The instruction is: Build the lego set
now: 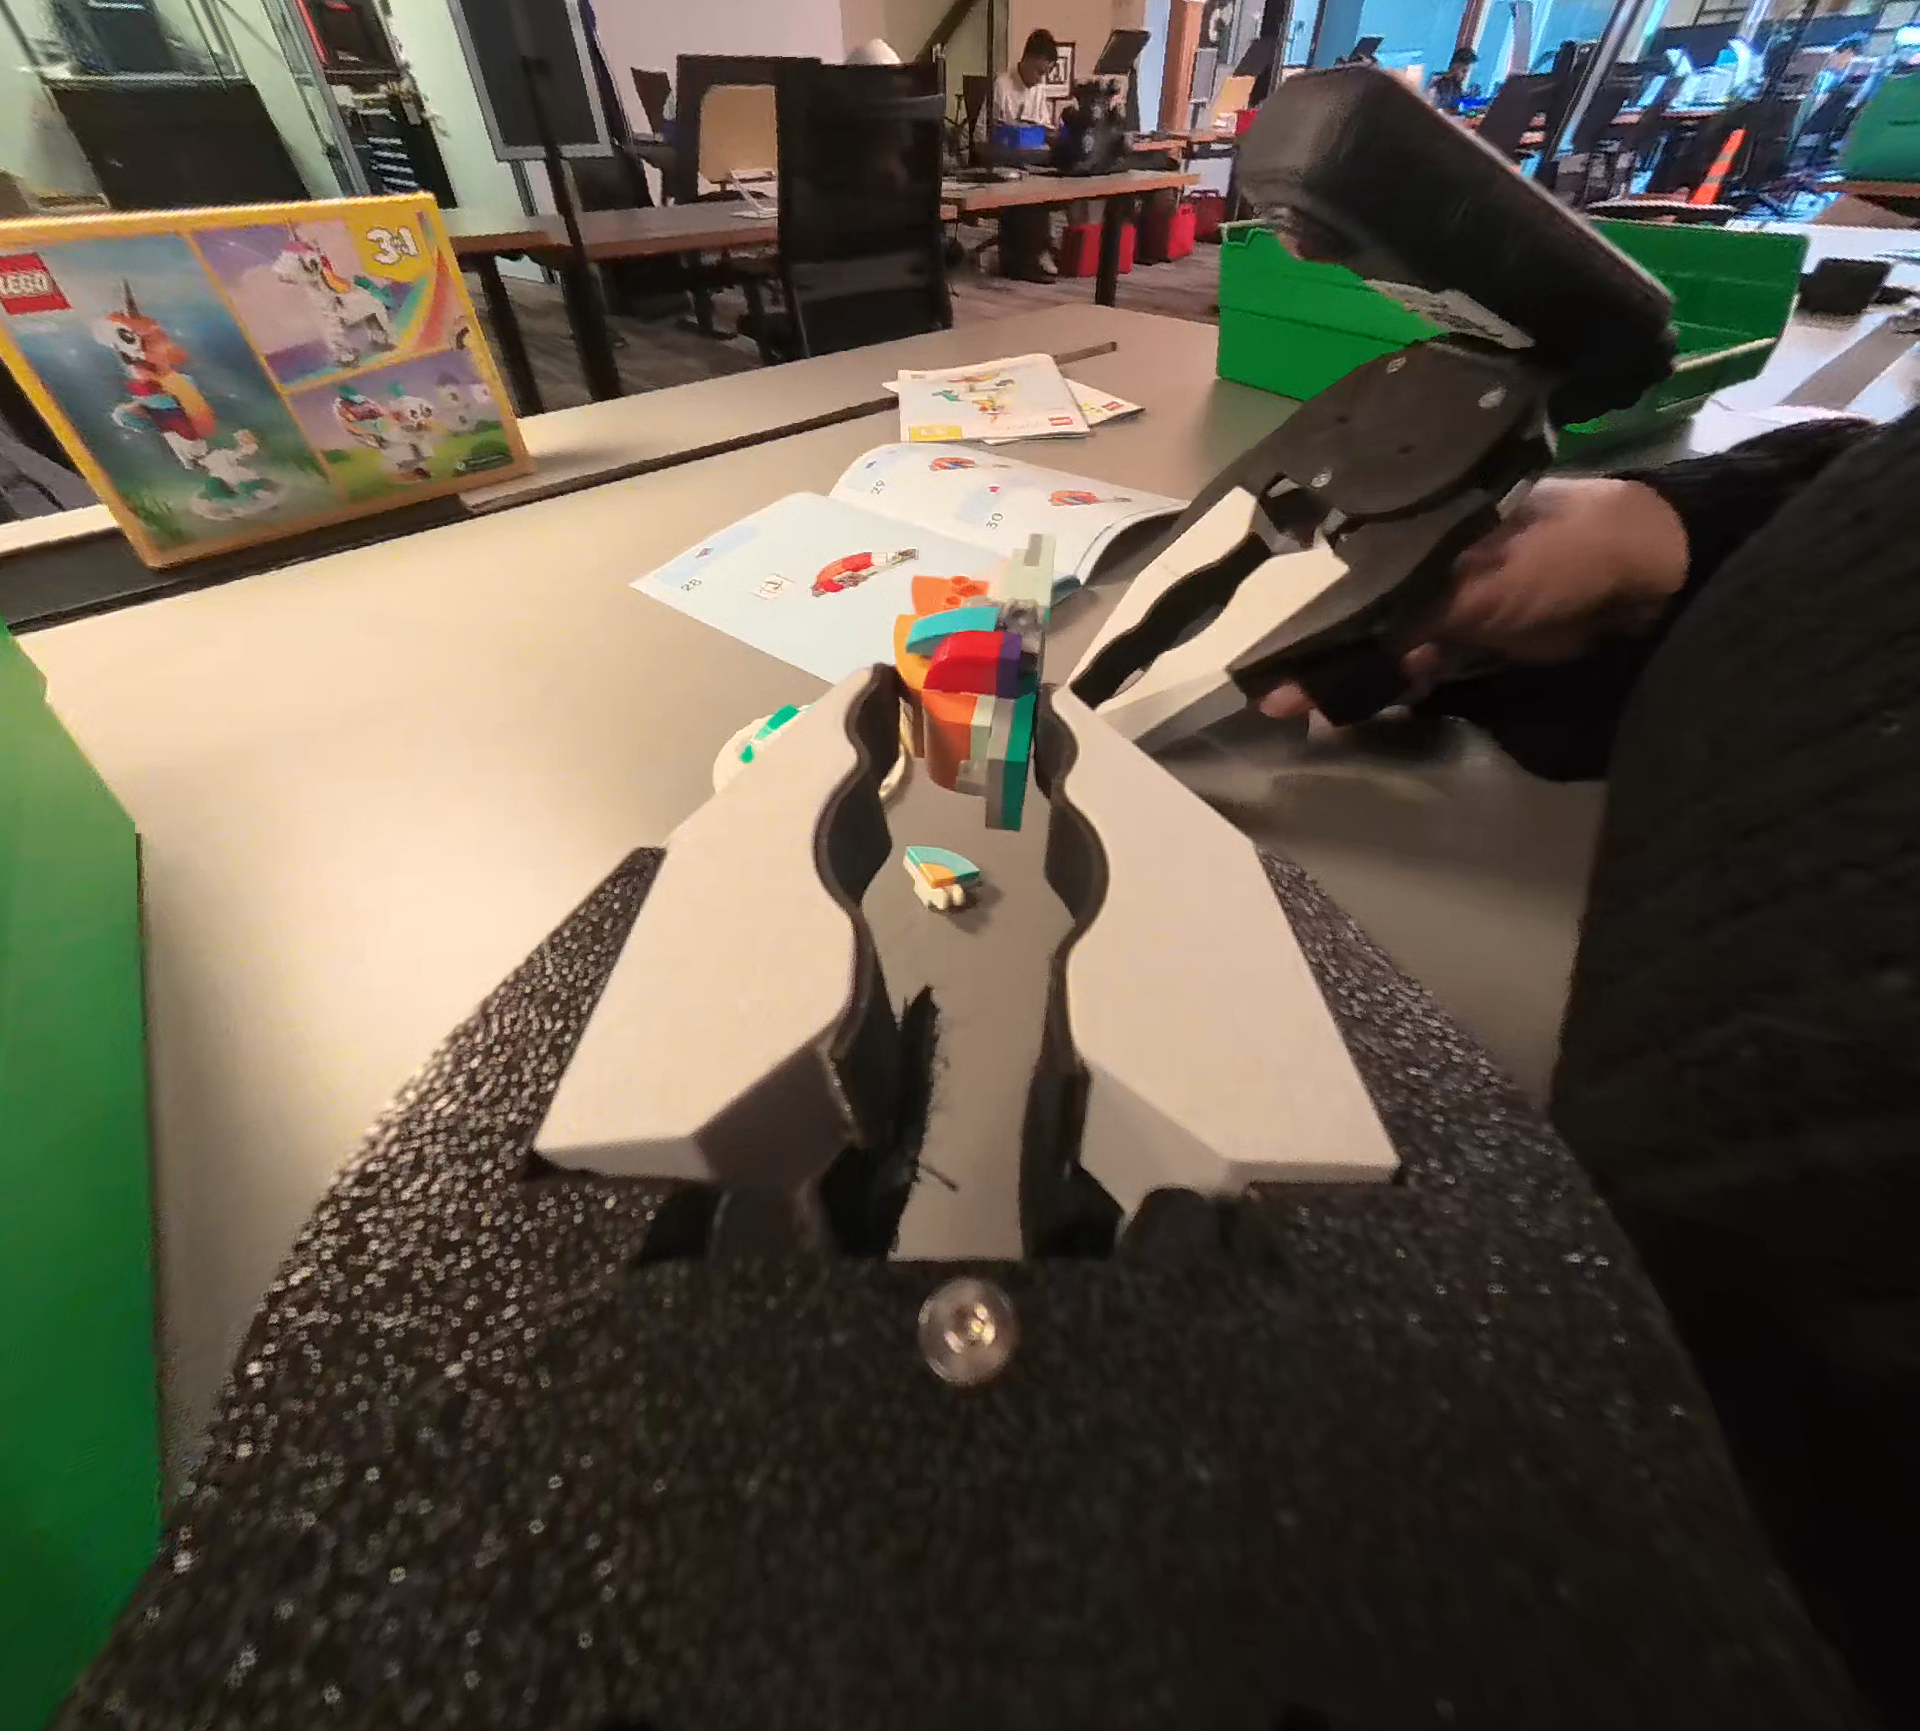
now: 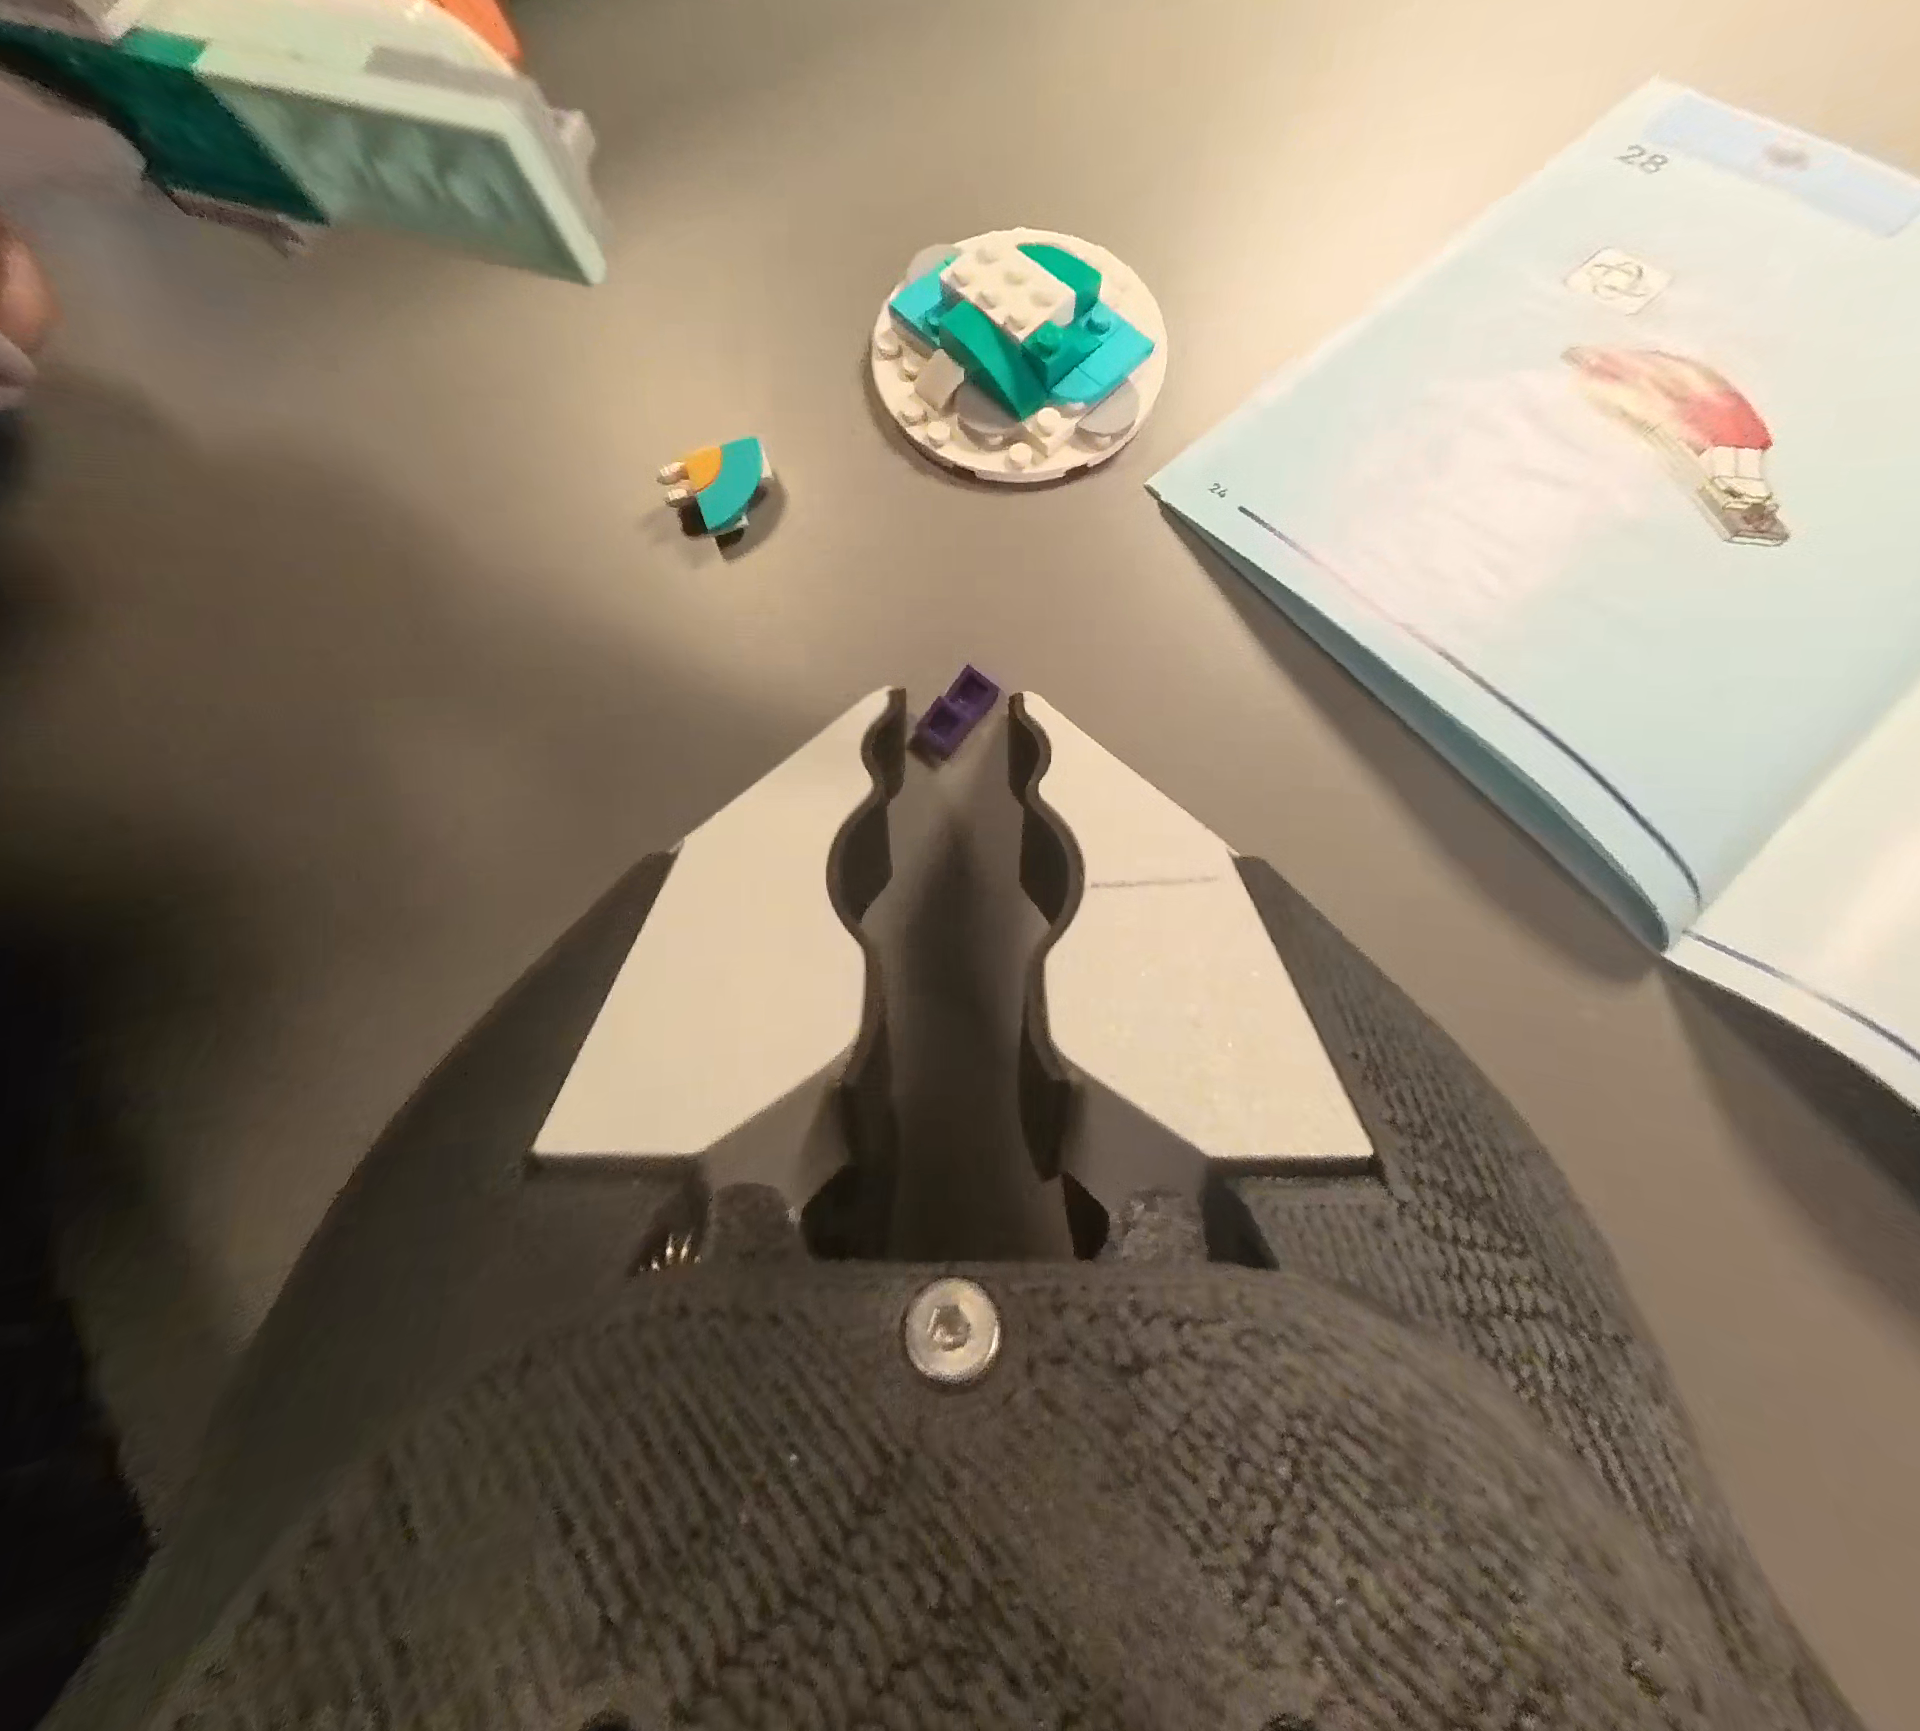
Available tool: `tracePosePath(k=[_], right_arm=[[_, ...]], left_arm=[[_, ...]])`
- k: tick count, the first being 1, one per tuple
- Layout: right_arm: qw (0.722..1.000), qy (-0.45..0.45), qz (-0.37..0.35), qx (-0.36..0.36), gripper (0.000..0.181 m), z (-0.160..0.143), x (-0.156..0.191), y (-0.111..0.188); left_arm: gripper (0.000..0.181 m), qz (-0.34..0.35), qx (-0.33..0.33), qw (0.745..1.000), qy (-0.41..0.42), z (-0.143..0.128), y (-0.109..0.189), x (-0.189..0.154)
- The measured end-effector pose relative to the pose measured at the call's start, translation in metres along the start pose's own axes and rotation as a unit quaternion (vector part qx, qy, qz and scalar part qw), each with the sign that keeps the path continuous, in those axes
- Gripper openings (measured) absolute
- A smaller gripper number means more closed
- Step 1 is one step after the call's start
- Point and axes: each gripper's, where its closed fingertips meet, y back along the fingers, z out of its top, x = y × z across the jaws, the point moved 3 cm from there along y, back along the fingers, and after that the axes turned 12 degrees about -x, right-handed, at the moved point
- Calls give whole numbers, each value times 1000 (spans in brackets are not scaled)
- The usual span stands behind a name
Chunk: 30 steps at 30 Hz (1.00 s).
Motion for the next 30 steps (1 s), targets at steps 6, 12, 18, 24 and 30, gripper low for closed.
tracePosePath(k=[6,12,18,24,30], right_arm=[[998,60,1,12,7,0,2,-2],[964,267,6,23,6,3,-14,1],[696,717,19,22,6,13,-38,11],[374,921,110,6,6,0,-47,19],[235,951,202,-20,6,-17,-41,31]], left_arm=[[23,-4,0,1000,0,-3,2,0],[23,-4,-6,1000,7,-3,4,-1],[23,-12,-8,1000,1,-1,5,-4],[23,-22,-10,1000,-6,1,4,-10],[23,-33,-12,999,-12,5,2,-16]])
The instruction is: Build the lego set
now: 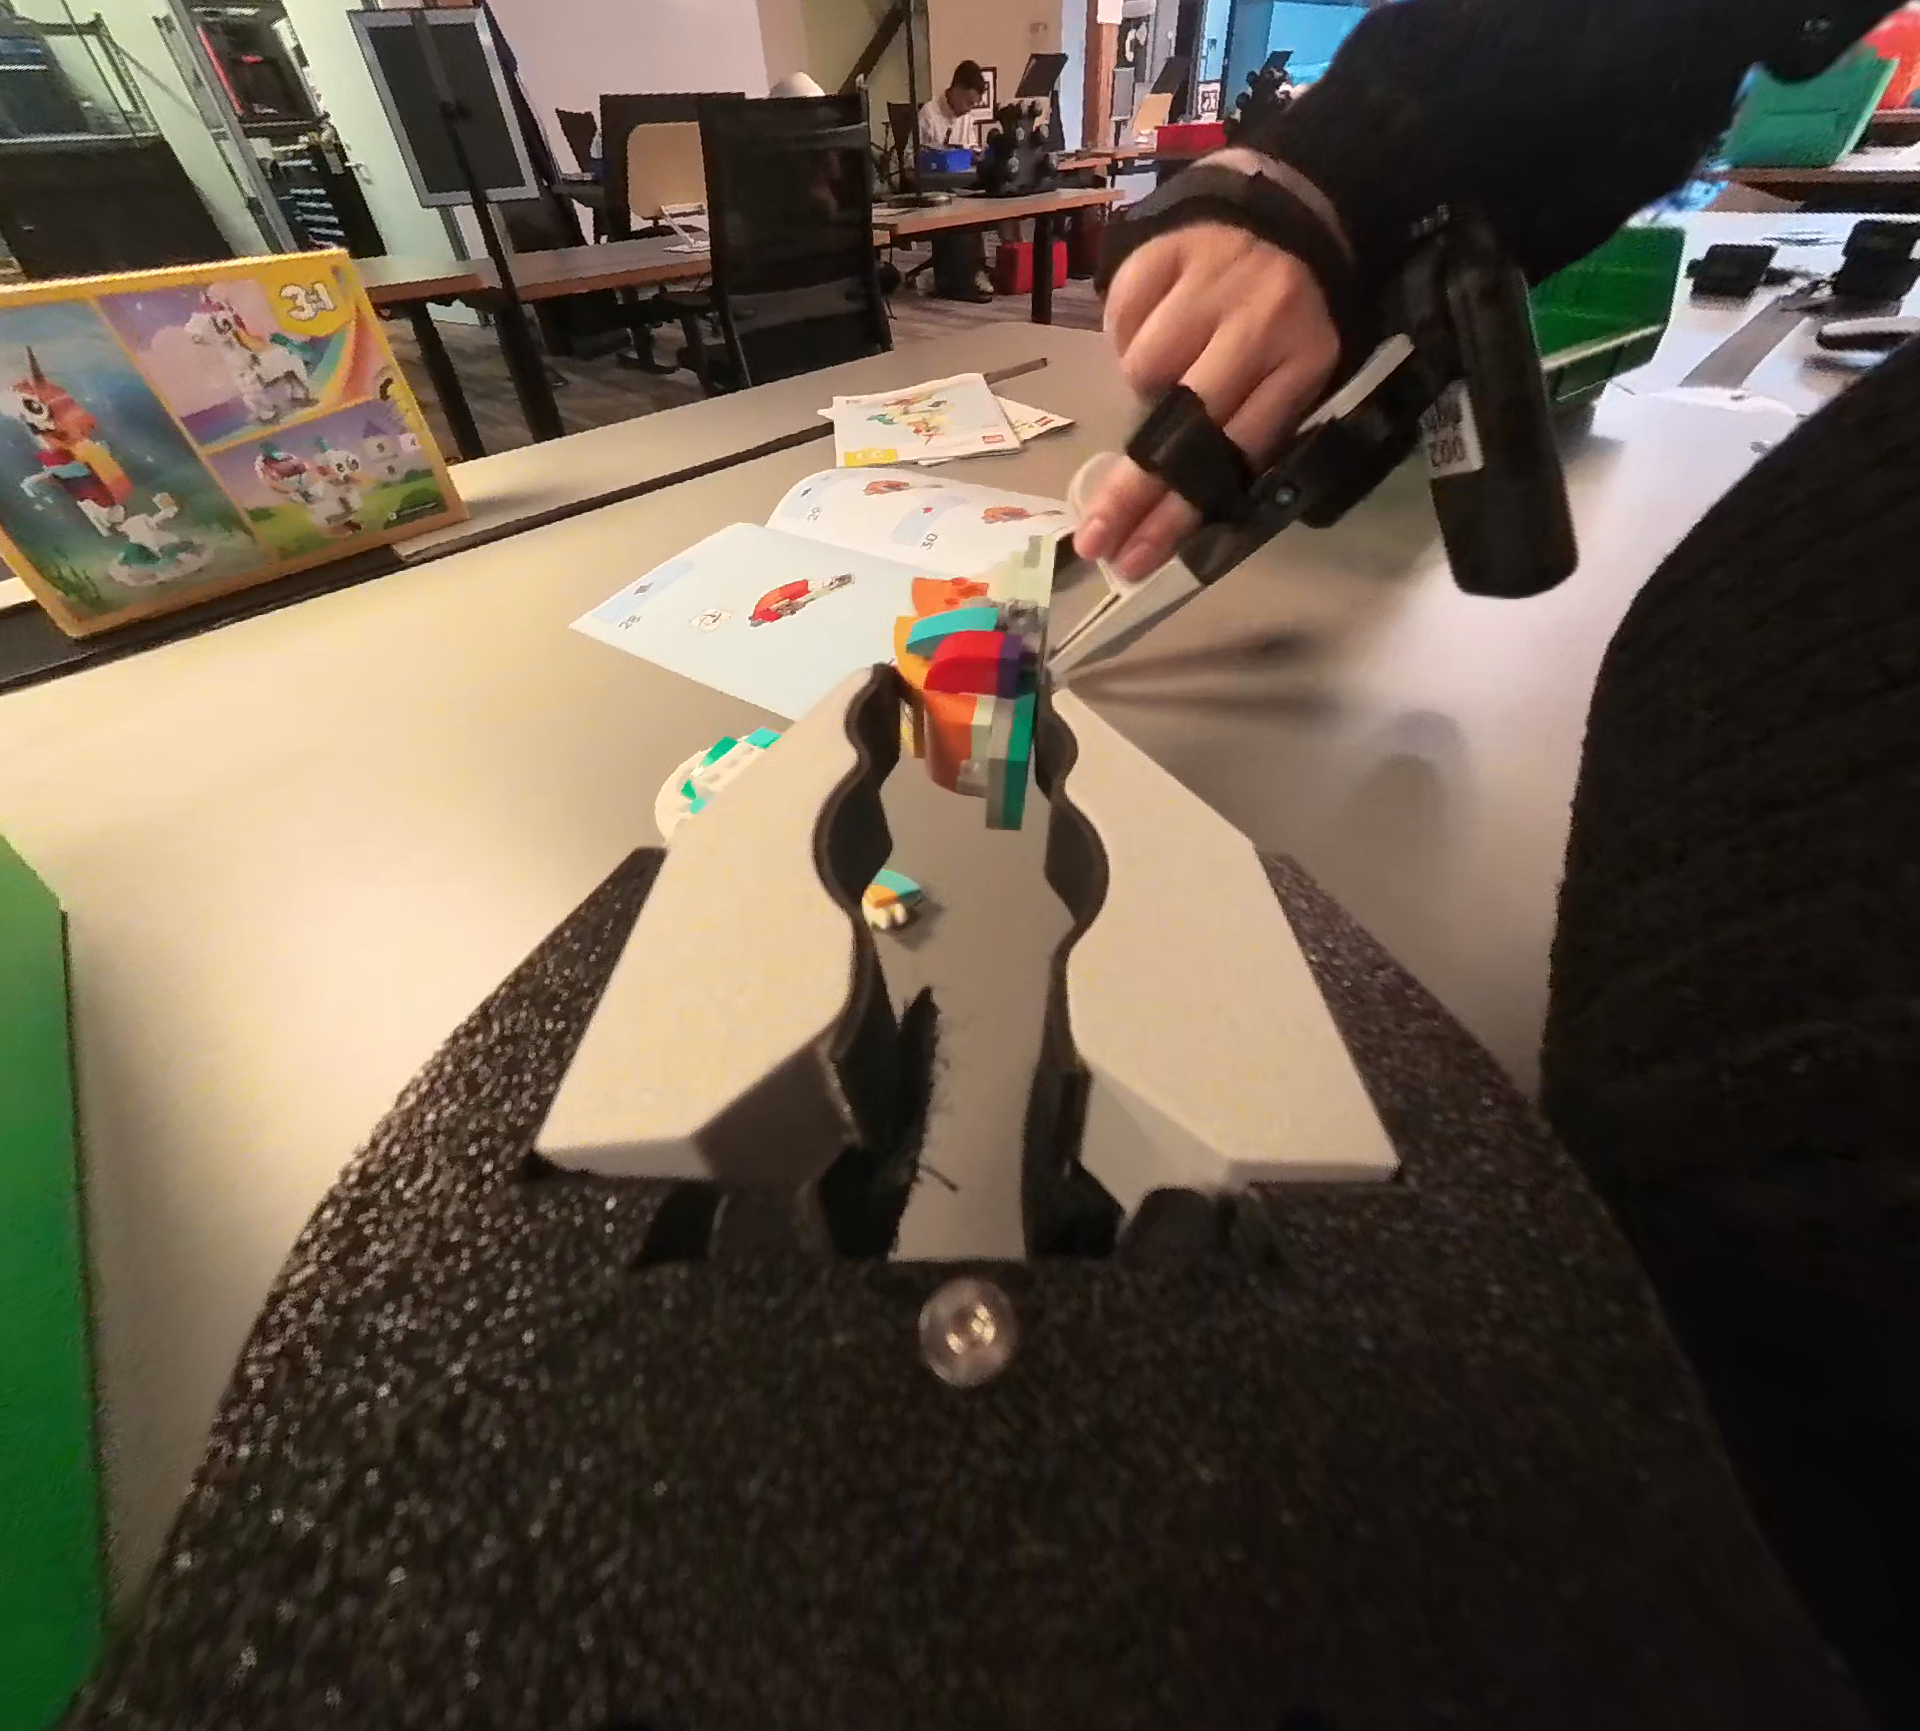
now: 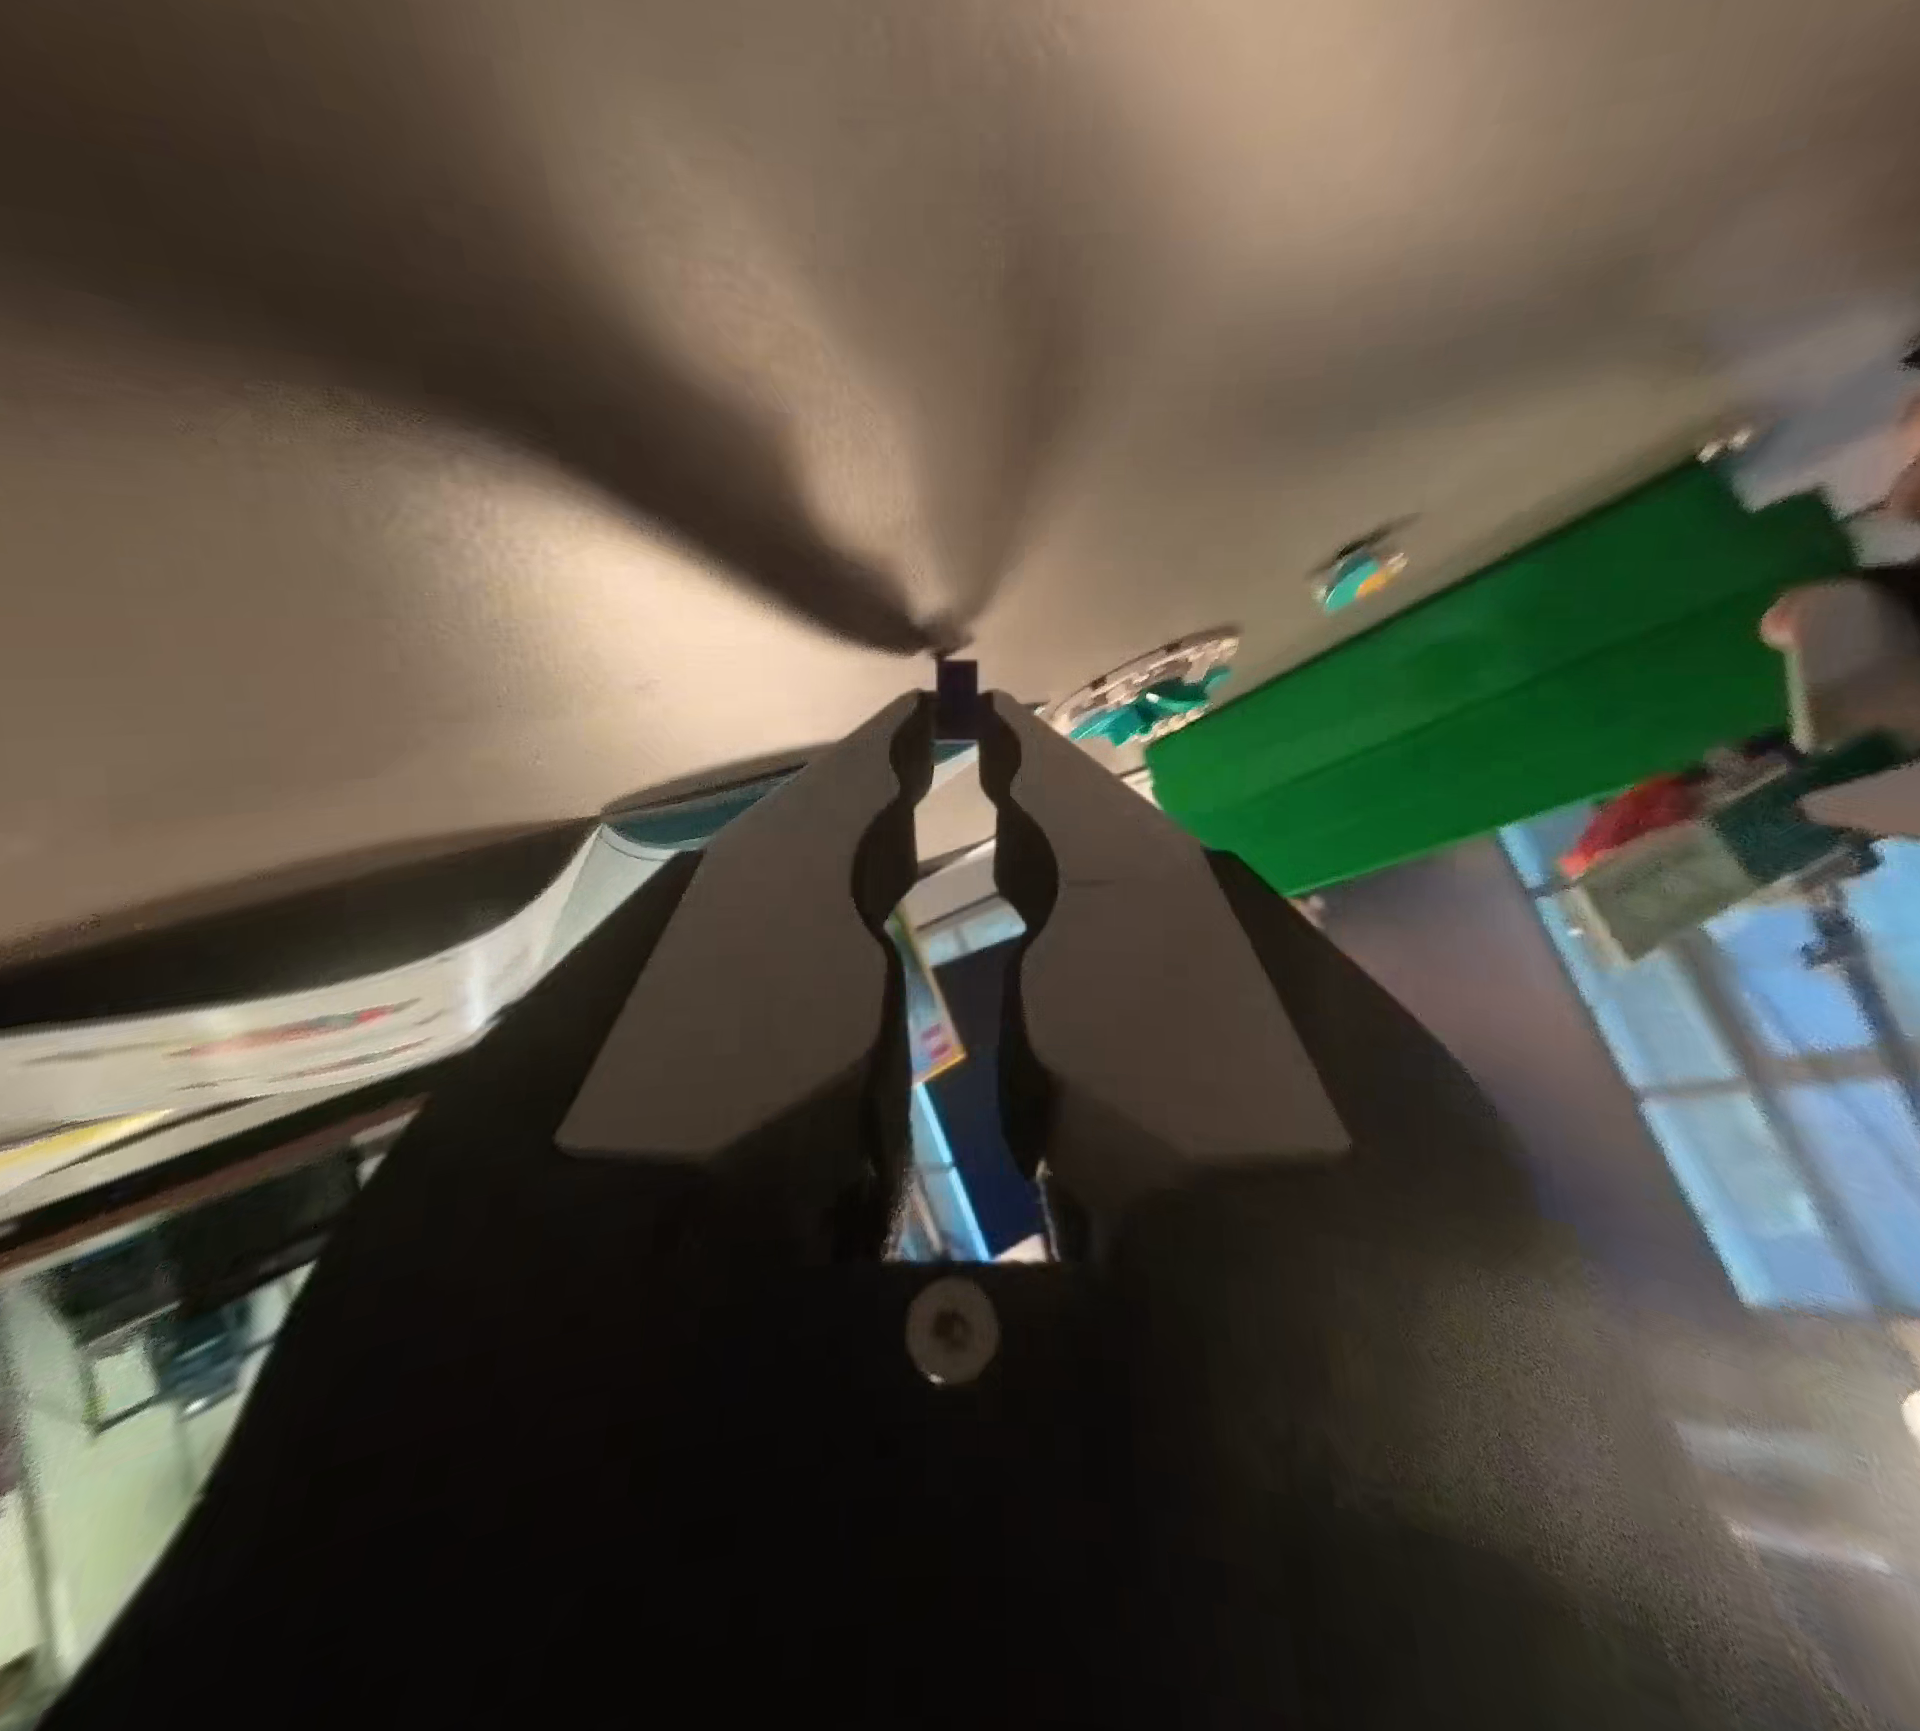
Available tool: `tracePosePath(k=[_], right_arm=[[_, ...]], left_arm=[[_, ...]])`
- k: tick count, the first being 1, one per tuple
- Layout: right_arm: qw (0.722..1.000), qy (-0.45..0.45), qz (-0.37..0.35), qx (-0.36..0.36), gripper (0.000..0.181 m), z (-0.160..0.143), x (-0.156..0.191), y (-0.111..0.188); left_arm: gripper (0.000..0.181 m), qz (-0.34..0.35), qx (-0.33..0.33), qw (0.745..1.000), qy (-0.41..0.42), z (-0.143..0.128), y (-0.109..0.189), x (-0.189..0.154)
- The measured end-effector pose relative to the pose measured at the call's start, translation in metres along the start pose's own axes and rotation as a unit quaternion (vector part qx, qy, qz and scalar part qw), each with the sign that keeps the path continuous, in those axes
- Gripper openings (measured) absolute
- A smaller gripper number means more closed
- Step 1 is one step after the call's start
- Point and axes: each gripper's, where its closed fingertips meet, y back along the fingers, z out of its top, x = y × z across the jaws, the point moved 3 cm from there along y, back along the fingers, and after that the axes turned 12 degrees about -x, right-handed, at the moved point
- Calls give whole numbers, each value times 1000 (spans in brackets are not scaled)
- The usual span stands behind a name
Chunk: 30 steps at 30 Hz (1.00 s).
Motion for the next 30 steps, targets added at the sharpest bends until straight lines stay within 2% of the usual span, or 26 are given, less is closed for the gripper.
tracePosePath(k=[5,11,13,15,19,21,22,23,24,25,26,28,29,30], right_arm=[[998,35,13,-53,6,15,2,6],[997,38,2,-67,7,19,0,10],[997,22,8,-68,14,20,2,14],[999,5,23,-45,29,14,6,18],[997,-79,28,-5,34,6,10,30],[978,-206,15,37,34,-4,14,36],[951,-304,4,63,33,-9,17,39],[906,-413,-9,89,30,-14,21,42],[844,-526,-26,105,23,-17,24,44],[765,-636,-44,96,13,-14,23,45],[680,-728,-61,58,4,-6,16,46],[530,-842,-98,-9,0,3,1,46],[483,-870,-95,-11,0,7,2,43],[458,-884,-98,-4,0,9,5,40]], left_arm=[[23,-8,-3,1000,-5,4,-3,-4],[23,-20,-6,1000,-8,6,-6,-8],[23,-23,-6,1000,-5,5,-7,-10],[23,-27,-6,1000,-3,4,-7,-11],[23,-33,-7,999,2,2,-9,-12],[23,-34,-10,999,5,2,-10,-12],[23,-34,-12,999,6,2,-10,-12],[23,-34,-14,999,8,2,-10,-12],[23,-34,-15,999,9,2,-10,-11],[23,-33,-16,999,10,2,-11,-11],[23,-33,-16,999,11,2,-11,-10],[23,-35,-16,999,15,1,-12,-10],[23,-36,-16,999,17,1,-12,-10],[23,-38,-16,999,20,1,-13,-10]])
